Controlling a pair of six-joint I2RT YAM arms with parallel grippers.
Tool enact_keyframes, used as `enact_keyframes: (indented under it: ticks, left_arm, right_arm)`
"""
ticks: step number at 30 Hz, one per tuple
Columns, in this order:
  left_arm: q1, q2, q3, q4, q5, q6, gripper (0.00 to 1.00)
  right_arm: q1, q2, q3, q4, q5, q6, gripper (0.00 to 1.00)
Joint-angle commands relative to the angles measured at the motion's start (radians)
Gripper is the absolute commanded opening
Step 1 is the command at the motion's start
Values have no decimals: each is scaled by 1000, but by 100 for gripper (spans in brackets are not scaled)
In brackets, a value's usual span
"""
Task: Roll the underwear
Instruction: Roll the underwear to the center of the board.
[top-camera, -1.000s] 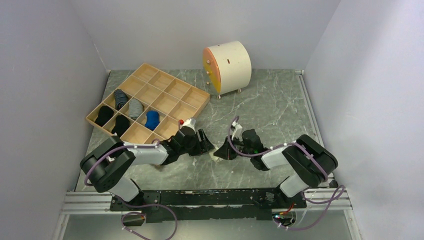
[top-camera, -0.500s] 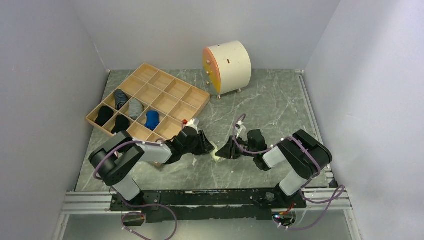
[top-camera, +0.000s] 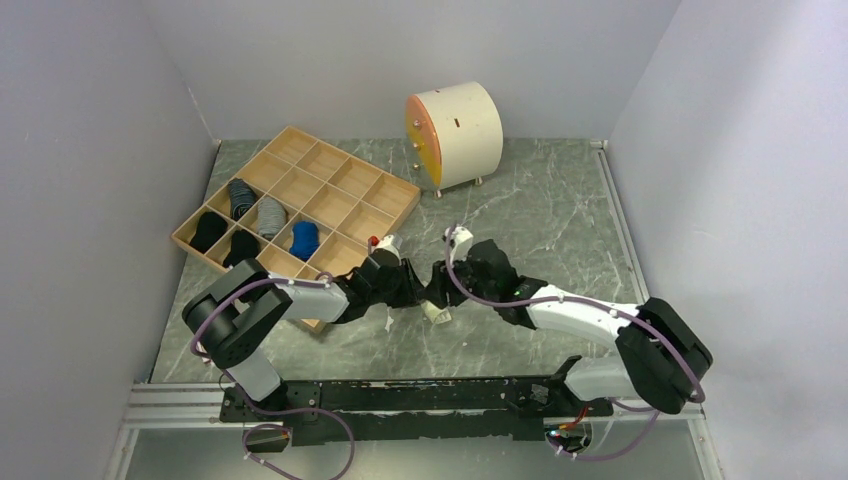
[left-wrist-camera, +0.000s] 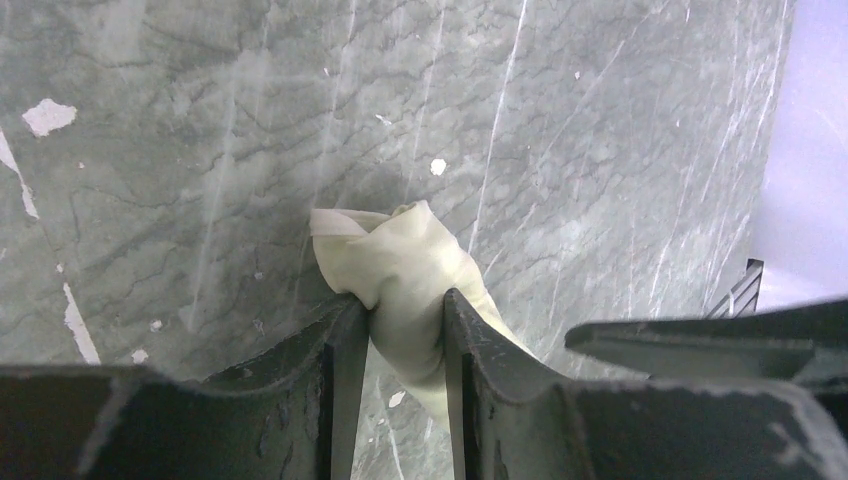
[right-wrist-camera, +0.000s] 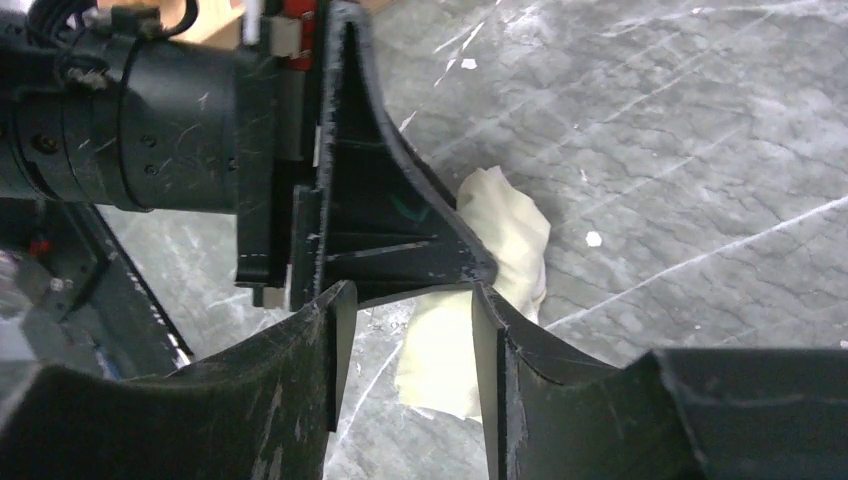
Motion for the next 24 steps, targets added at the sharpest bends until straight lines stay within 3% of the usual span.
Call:
enact_keyframes:
  ticks: [1,11,24]
  left_arm:
    - [-9,10,19,-80,-25,34,37]
    - [-9,-2,7,-77,-21,21,37]
    - [-9,-2,9,-82,-19,23,37]
  right_arm:
    - [102,16,87,-194,228,-112,49]
    - [214,95,129,-229,391,-123,48]
    - [220,-11,87,-263,320,-103,49]
